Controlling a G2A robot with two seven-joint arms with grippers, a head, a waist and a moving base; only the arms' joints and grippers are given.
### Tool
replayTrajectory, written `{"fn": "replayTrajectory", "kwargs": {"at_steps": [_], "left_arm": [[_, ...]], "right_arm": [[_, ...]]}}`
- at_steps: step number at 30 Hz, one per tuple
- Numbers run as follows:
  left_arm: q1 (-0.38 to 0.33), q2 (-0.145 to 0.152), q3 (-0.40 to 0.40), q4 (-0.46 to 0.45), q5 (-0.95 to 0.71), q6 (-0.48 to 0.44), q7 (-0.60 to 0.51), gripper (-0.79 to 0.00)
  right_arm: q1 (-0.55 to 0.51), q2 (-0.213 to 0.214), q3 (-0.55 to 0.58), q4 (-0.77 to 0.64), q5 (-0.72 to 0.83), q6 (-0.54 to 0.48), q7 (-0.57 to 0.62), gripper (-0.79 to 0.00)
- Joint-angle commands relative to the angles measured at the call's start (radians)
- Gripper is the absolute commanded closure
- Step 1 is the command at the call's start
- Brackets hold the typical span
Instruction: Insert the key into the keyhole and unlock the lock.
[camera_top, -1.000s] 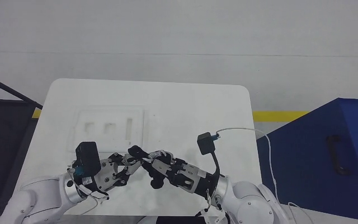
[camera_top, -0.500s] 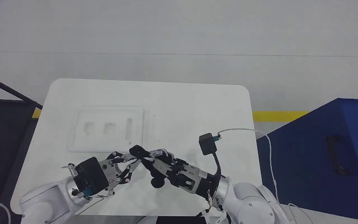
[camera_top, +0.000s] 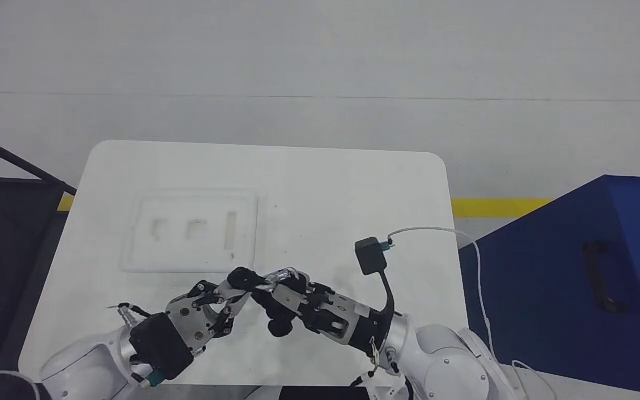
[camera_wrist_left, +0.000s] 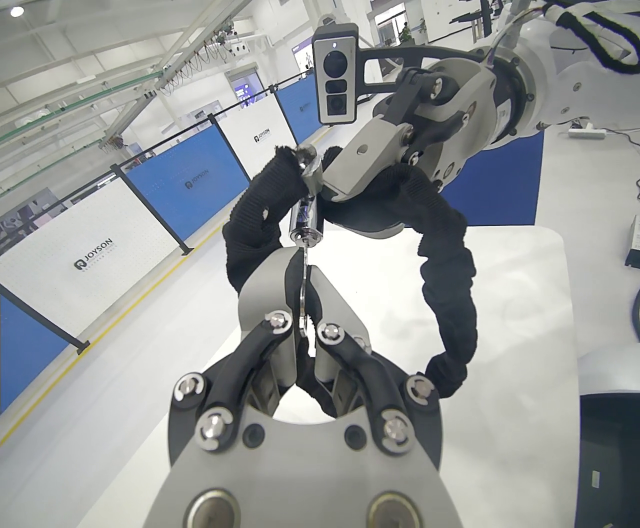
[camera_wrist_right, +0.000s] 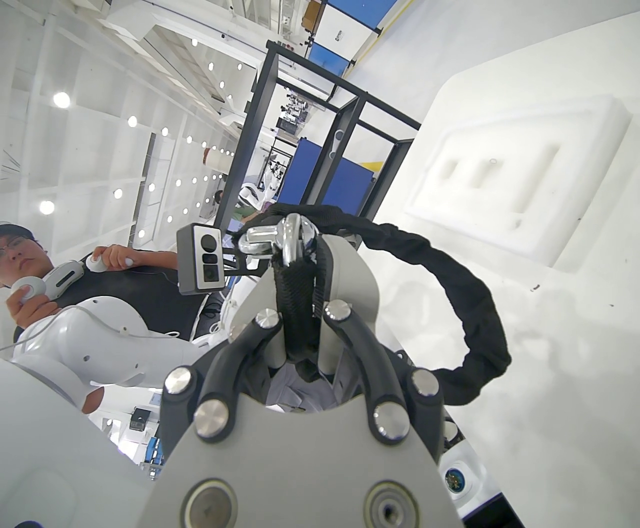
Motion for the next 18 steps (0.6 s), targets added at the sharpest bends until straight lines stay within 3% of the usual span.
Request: {"fn": "replayTrajectory", "kwargs": {"at_steps": [1,9,10,11,18], "left_arm": [[0.002,-0.001,0.002,0.003,0.024,0.022,0.019,0.000],[0.009,-0.003,0.018,0.014,0.099,0.072,0.058,0.000],[0.009,-0.004,0.019,0.015,0.089,0.073,0.055,-0.157],[0.008,-0.004,0.019,0.016,0.083,0.070,0.049,-0.785],[0.003,-0.005,-0.007,0.031,-0.031,-0.014,0.020,-0.785]], "right_arm": [[0.005,0.000,-0.003,0.004,0.003,0.001,-0.002,0.000],[0.017,0.000,-0.007,0.008,0.016,0.006,-0.015,0.000],[0.017,0.000,-0.006,0.008,0.016,0.006,-0.017,0.000],[0.017,0.001,-0.005,0.008,0.014,0.005,-0.021,0.000],[0.002,0.007,0.016,-0.009,-0.079,0.035,-0.052,0.000]]}}
